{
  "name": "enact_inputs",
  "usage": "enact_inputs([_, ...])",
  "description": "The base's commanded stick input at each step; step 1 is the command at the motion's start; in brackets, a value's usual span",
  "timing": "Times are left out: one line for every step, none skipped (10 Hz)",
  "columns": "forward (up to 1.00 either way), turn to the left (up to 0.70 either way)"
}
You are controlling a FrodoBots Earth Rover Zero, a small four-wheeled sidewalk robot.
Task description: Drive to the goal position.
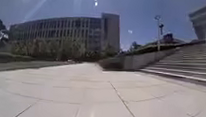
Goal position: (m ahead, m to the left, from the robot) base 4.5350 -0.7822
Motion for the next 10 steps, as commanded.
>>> enact_inputs([0.70, 0.00])
enact_inputs([0.70, 0.00])
enact_inputs([0.70, 0.00])
enact_inputs([0.70, 0.00])
enact_inputs([0.70, 0.00])
enact_inputs([0.70, 0.00])
enact_inputs([0.70, 0.00])
enact_inputs([0.70, 0.00])
enact_inputs([0.70, 0.00])
enact_inputs([0.70, 0.00])
